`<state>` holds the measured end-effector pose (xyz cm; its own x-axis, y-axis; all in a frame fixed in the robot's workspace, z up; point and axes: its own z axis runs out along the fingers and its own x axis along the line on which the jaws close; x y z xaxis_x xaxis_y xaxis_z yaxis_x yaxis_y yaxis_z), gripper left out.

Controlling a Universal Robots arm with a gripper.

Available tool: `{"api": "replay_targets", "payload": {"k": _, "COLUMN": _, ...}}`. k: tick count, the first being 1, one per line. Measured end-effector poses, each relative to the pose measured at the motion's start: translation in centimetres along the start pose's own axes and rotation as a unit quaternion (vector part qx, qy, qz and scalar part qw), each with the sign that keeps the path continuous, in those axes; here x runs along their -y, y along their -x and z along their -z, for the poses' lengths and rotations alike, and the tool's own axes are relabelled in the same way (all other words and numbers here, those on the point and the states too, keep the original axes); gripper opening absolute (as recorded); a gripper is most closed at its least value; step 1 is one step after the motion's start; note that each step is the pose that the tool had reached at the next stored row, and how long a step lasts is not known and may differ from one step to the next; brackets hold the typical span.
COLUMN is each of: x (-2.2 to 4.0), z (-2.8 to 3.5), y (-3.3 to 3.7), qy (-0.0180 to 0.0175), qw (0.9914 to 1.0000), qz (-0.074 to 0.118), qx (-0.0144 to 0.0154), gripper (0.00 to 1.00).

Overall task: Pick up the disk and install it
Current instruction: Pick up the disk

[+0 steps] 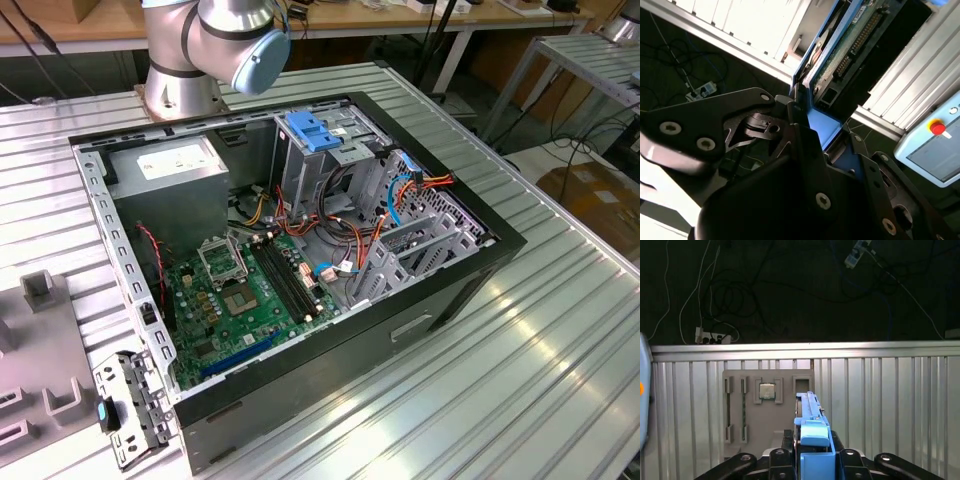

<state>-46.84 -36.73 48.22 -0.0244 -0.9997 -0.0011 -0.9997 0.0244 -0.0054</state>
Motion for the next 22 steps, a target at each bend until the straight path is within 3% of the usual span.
{"api": "replay_targets", "payload": {"k": 2, "x": 0.00, "z": 0.29, "y": 0.00, "qy": 0.0000, "qw": 1.00000, "qz": 0.000, "qx": 0.0000, "gripper": 0.37}}
{"api": "replay_targets", "payload": {"k": 8, "x": 0.00, "z": 0.30, "y": 0.00, "qy": 0.0000, "qw": 1.00000, "qz": 0.000, "qx": 0.0001, "gripper": 0.37}}
{"api": "replay_targets", "payload": {"k": 22, "x": 0.77, "z": 0.30, "y": 0.02, "qy": 0.0000, "qw": 1.00000, "qz": 0.000, "qx": 0.0001, "gripper": 0.37}}
